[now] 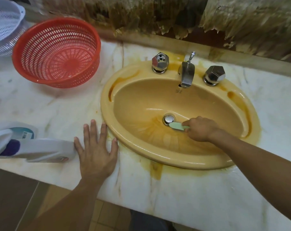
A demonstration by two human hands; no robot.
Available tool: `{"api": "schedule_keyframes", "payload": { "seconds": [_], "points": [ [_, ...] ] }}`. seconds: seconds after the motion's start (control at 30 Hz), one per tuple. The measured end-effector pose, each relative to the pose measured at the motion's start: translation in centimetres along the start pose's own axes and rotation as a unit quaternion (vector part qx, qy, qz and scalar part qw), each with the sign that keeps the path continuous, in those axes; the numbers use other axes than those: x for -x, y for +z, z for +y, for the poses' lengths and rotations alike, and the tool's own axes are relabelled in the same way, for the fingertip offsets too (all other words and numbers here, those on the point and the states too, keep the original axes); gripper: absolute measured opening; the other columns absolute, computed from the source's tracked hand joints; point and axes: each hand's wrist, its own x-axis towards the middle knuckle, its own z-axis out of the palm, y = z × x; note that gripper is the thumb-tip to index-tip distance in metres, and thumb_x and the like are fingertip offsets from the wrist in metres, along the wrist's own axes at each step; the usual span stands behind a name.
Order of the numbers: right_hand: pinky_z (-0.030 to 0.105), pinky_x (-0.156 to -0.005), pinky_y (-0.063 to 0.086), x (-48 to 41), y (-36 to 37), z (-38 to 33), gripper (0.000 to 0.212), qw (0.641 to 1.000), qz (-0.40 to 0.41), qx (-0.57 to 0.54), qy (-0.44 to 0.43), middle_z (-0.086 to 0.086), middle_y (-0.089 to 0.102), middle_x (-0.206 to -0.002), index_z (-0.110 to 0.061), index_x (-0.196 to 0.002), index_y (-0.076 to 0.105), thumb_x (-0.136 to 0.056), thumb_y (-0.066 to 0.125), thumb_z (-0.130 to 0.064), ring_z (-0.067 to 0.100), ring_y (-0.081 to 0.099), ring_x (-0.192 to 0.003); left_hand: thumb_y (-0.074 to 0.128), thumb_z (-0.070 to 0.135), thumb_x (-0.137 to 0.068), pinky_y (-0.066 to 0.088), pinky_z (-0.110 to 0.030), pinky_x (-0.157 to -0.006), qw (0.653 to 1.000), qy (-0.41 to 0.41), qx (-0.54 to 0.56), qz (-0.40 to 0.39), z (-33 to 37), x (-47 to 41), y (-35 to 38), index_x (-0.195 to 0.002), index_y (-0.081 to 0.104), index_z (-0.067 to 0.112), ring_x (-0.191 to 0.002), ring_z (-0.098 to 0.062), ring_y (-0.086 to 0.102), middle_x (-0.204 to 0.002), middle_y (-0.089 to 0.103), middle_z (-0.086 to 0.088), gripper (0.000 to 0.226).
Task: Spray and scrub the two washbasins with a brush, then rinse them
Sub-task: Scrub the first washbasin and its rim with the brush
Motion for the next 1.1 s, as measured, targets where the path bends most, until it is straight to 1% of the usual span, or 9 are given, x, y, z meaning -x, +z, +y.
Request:
{"api": "schedule_keyframes", "payload": {
  "seconds": [0.07, 0.17, 0.3, 0.43, 0.6, 0.77, 0.87, 0.93, 1.1],
  "points": [
    [0.036, -0.077, 0.045, -0.1, 0.2, -0.4, 0.042, 1.000, -0.008, 0.001, -0.015, 0.002, 0.055, -0.111, -0.046, -0.138, 0.054, -0.098, 0.043, -0.039, 0.026, 0.057, -0.106, 0.024, 0.061, -0.100, -0.001, -0.061, -0.125, 1.000, 0.000, 0.002, 0.000, 0.0, -0.1, 0.0, -0.164, 0.020, 0.027, -0.159, -0.020, -0.009, -0.173, 0.001, -0.001, 0.073],
    [0.037, -0.085, 0.047, 0.1, -1.4, 1.2, 0.042, 0.999, -0.031, -0.009, -0.013, 0.003, 0.060, -0.129, -0.045, -0.139, 0.055, -0.099, 0.048, -0.044, 0.025, 0.055, -0.118, 0.022, 0.063, -0.099, -0.003, -0.060, -0.126, 1.000, -0.001, 0.002, -0.005, 0.0, -0.2, 0.0, -0.164, 0.017, 0.029, -0.159, -0.018, -0.012, -0.173, -0.003, 0.001, 0.073],
    [0.037, -0.084, 0.050, -0.1, -1.7, 1.4, 0.043, 0.999, 0.030, 0.042, 0.016, 0.006, 0.062, -0.127, -0.040, -0.141, 0.055, -0.099, 0.045, -0.040, 0.027, 0.058, -0.113, 0.022, 0.062, -0.099, -0.004, -0.059, -0.126, 1.000, -0.007, 0.004, -0.007, 0.1, -0.2, -0.1, -0.164, 0.016, 0.030, -0.158, -0.017, -0.013, -0.173, -0.003, 0.002, 0.073],
    [0.029, -0.091, 0.044, 1.0, -0.3, 1.2, 0.031, 0.990, -0.097, -0.092, -0.053, -0.004, 0.065, -0.128, -0.046, -0.127, 0.066, -0.097, 0.059, -0.039, 0.017, 0.055, -0.110, 0.026, 0.060, -0.099, -0.004, -0.057, -0.126, 1.000, -0.010, 0.013, 0.001, 0.1, -0.3, -0.2, -0.163, 0.020, 0.030, -0.159, -0.017, -0.011, -0.173, -0.001, 0.002, 0.071],
    [0.035, -0.084, 0.047, 0.7, -0.8, 2.4, 0.043, 0.999, 0.027, -0.006, 0.020, 0.006, 0.063, -0.130, -0.041, -0.142, 0.055, -0.100, 0.048, -0.042, 0.026, 0.056, -0.115, 0.025, 0.061, -0.100, -0.004, -0.057, -0.126, 1.000, -0.010, 0.010, -0.002, 0.1, -0.3, -0.2, -0.163, 0.020, 0.030, -0.158, -0.016, -0.012, -0.173, -0.001, 0.003, 0.071],
    [0.029, -0.081, 0.049, 2.1, 0.0, 0.9, 0.028, 0.978, -0.131, -0.157, -0.044, -0.001, 0.068, -0.105, -0.048, -0.122, 0.068, -0.096, 0.062, -0.039, 0.015, 0.058, -0.086, 0.025, 0.060, -0.100, -0.003, -0.058, -0.126, 1.000, -0.010, 0.009, -0.003, 0.0, -0.4, -0.1, -0.163, 0.020, 0.031, -0.159, -0.016, -0.011, -0.173, -0.001, 0.003, 0.071],
    [0.036, -0.087, 0.049, 0.9, -0.4, 2.0, 0.037, 0.999, -0.008, -0.044, -0.002, 0.001, 0.063, -0.126, -0.048, -0.136, 0.057, -0.100, 0.050, -0.044, 0.022, 0.056, -0.109, 0.025, 0.061, -0.099, -0.003, -0.058, -0.126, 1.000, -0.012, 0.005, -0.003, 0.0, -0.4, -0.1, -0.163, 0.020, 0.030, -0.159, -0.016, -0.011, -0.173, -0.001, 0.003, 0.071],
    [0.038, -0.088, 0.048, 0.8, 0.1, 2.1, 0.042, 0.999, 0.022, -0.022, 0.023, 0.006, 0.061, -0.131, -0.046, -0.142, 0.051, -0.100, 0.046, -0.045, 0.026, 0.056, -0.116, 0.024, 0.061, -0.099, -0.003, -0.058, -0.126, 1.000, -0.011, 0.003, -0.004, 0.0, -0.4, -0.1, -0.163, 0.020, 0.030, -0.159, -0.016, -0.011, -0.173, -0.001, 0.003, 0.071],
    [0.029, -0.088, 0.046, 2.5, 0.4, 1.5, 0.030, 0.978, -0.129, -0.153, -0.055, -0.001, 0.067, -0.117, -0.048, -0.126, 0.066, -0.097, 0.061, -0.042, 0.016, 0.059, -0.100, 0.023, 0.061, -0.099, -0.003, -0.059, -0.126, 1.000, -0.011, -0.006, -0.008, 0.1, -0.5, -0.1, -0.164, 0.018, 0.030, -0.158, -0.016, -0.012, -0.173, -0.003, 0.003, 0.072]
  ]
}}
